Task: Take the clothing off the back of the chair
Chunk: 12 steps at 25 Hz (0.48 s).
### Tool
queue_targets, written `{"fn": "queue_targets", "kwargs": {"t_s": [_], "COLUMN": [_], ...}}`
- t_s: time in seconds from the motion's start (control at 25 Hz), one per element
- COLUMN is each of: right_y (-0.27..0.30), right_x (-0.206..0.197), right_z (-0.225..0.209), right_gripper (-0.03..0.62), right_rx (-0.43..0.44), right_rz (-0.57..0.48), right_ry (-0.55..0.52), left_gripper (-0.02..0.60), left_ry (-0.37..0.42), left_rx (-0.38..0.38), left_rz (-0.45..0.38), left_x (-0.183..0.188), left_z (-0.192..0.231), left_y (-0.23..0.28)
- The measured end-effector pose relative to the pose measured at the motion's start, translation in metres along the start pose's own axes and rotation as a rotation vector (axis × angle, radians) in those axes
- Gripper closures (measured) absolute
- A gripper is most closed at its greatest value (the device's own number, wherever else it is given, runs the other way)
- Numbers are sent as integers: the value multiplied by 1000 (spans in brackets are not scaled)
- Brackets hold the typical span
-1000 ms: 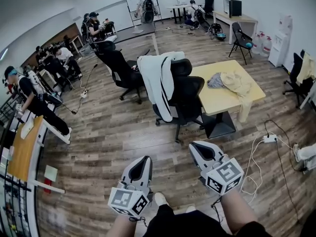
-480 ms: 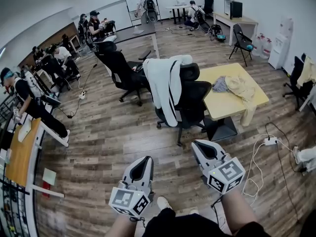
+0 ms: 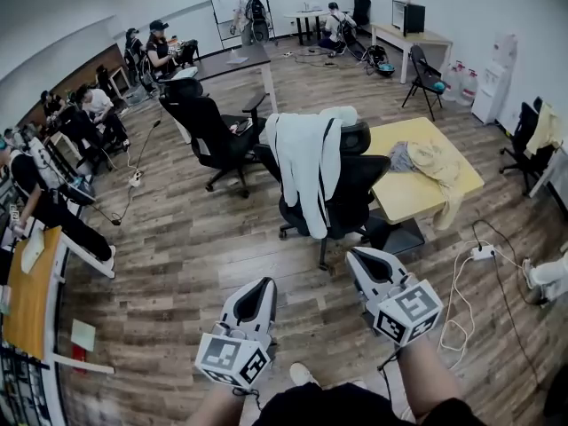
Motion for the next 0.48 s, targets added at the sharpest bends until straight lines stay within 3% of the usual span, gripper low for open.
{"fn": "queue_targets", "kwargs": {"t_s": [0.48], "right_y": [54], "right_x": [8], "right_z": [33], "right_gripper": [580], "right_rx": [-66], "right_rz": [-9], "right_ry": [-44], "left_gripper": [562], "left_ry": [-6], "left_rx": [-74], "left_rz": [-27], "left_x": [16], "left_z": [65], "left_y": [2]}}
Point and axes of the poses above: the fingertips, and each gripper's own axes: y forward along the fingers, z to its left, x out of its top, the point moved 6 cm from there along -y, backward along the fingers, and after that the axes turned 7 degrees about -z, right-handed, at the moved point
